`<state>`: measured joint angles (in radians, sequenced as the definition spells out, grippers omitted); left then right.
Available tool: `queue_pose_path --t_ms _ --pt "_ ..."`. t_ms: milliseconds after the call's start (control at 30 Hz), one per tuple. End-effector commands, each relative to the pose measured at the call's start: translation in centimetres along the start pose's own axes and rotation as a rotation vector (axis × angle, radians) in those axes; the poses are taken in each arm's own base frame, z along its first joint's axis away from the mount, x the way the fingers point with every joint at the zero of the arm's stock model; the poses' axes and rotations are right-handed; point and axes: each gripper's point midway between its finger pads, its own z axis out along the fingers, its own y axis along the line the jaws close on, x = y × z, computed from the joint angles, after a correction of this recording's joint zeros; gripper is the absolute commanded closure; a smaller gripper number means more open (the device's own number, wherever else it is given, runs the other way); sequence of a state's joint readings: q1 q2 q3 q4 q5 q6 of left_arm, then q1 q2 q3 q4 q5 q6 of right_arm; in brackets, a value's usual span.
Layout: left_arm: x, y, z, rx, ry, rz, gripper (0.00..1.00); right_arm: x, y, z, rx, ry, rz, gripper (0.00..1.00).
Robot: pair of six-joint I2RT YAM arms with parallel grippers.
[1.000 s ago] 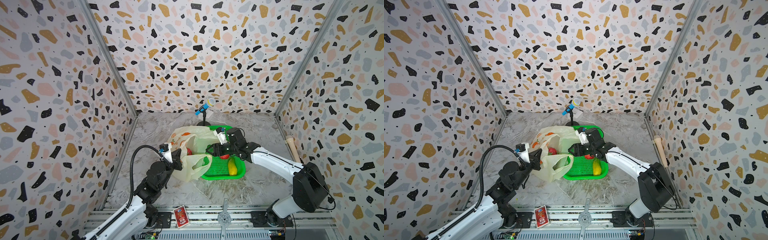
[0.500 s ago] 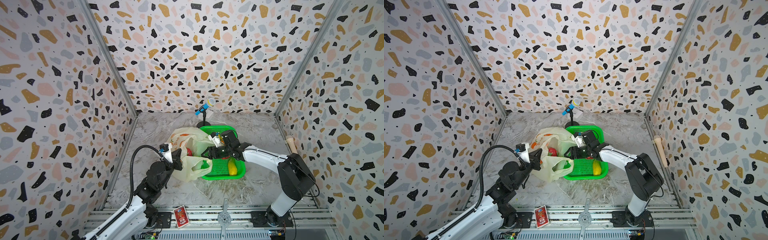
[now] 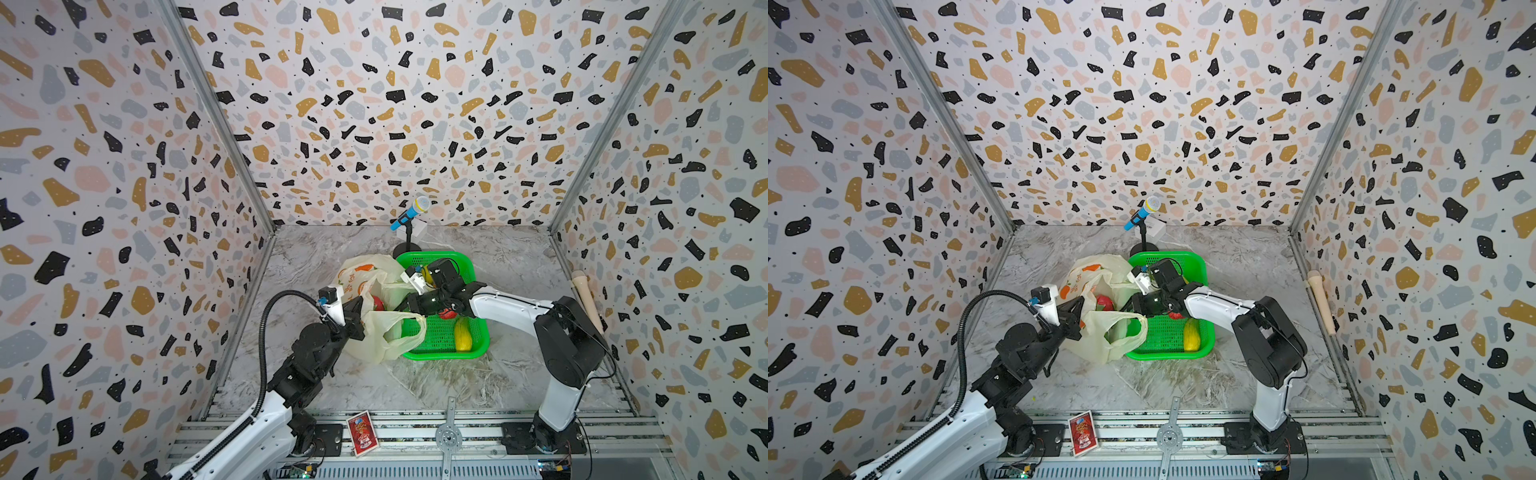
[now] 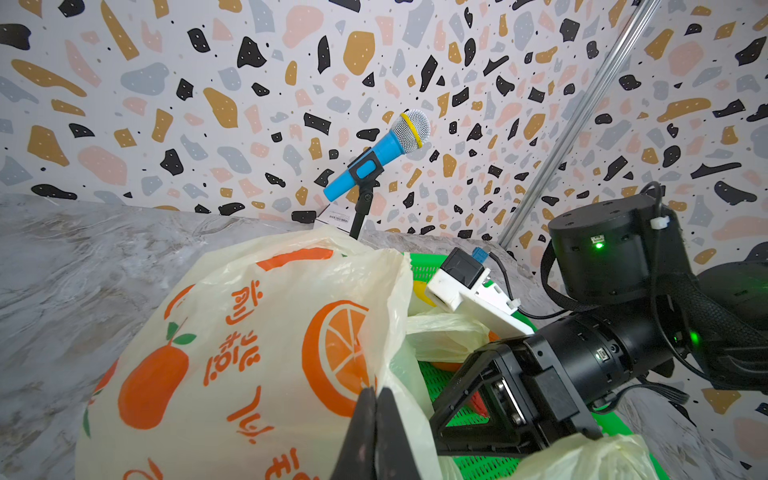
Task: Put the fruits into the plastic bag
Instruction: 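Withdraw the right gripper from the bag back toward the basket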
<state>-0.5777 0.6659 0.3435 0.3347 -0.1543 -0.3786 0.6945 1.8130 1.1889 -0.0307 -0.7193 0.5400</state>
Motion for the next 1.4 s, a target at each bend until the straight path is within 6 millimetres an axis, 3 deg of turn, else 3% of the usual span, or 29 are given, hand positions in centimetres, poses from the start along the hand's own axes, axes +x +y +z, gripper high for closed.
queue_pose_path --t_ms 0,167,333,600,933,1100,1267,1367 --pt "-1.5 -0.4 -0.2 0.016 -0.054 -0.011 1.0 -1.3 2.7 -1.3 -0.053 -0.042 -0.06 0.87" --pt "-1.4 -0.4 -0.2 0.018 -0.05 -0.015 1.0 -1.8 3.5 -2.1 -0.056 -0.072 -0.097 1.0" --pt "-1.8 -0.2 -0.2 0.003 -0.054 -0.018 1.0 -2.5 4.8 -3.1 -0.064 -0.098 -0.145 1.0" --pt "-3.1 1.5 -0.3 -0.125 -0.042 -0.031 1.0 -5.0 9.6 -6.4 -0.109 -0.148 -0.266 1.0" --pt "-6.5 2.7 -0.4 -0.238 0.058 0.1 1.0 -7.2 14.0 -9.4 -0.182 -0.211 -0.337 1.0" --pt "-8.0 3.9 -0.7 -0.328 0.038 0.141 1.0 -7.2 12.3 -9.1 -0.139 -0.209 -0.3 1.0" --pt "-7.2 -0.5 0.6 -0.072 0.104 0.216 1.0 -7.3 7.4 -8.9 -0.008 -0.225 -0.168 1.0" --pt "-6.9 -1.4 0.7 -0.012 0.112 0.227 1.0 -7.1 4.3 -9.2 0.096 -0.239 -0.106 1.0"
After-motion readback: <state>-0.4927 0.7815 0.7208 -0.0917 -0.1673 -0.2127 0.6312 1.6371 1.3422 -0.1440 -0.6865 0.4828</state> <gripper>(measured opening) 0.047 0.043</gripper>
